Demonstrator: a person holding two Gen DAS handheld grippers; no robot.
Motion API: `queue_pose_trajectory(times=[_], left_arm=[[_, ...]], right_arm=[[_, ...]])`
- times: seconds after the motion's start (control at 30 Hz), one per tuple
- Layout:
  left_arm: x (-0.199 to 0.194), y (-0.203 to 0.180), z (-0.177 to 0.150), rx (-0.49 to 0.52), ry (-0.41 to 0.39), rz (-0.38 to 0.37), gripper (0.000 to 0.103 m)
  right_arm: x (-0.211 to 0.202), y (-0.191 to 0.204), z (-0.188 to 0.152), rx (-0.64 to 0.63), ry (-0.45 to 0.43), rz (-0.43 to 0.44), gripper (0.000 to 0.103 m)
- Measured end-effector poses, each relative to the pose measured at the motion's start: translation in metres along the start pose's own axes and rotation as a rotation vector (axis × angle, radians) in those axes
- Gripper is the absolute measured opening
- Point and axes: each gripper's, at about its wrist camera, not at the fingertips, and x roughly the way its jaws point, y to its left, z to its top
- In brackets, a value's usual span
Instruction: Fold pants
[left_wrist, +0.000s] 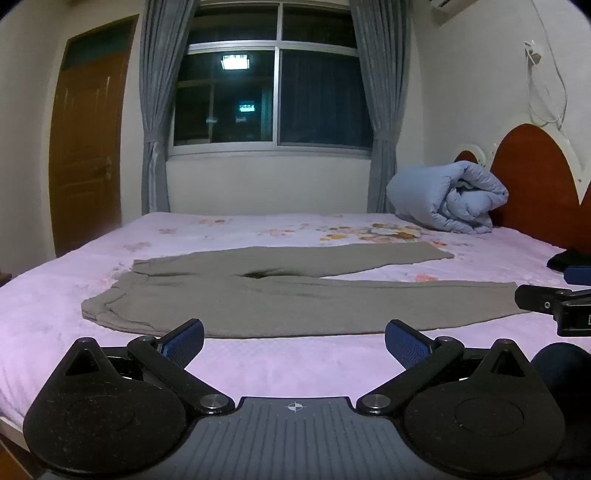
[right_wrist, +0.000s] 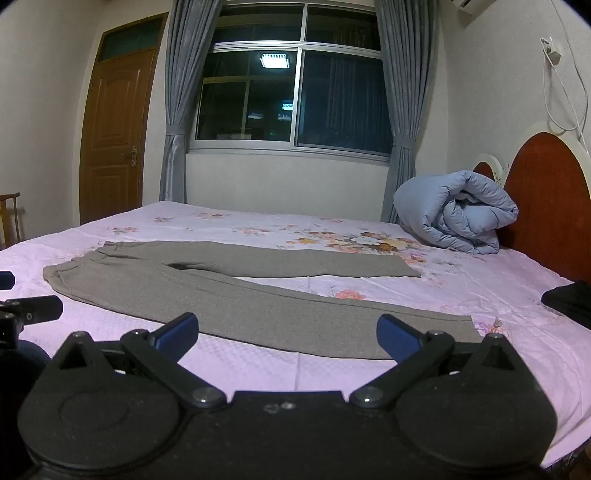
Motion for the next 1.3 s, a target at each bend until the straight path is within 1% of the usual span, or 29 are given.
queue_pose_trajectory(times=[1.3], left_arm=[[0.0002, -0.001, -0.0001, 0.007, 0.005, 0.004, 0.103]], right_arm=[[0.0002, -0.0005, -0.0009, 0.004, -0.002, 0.001, 0.097]])
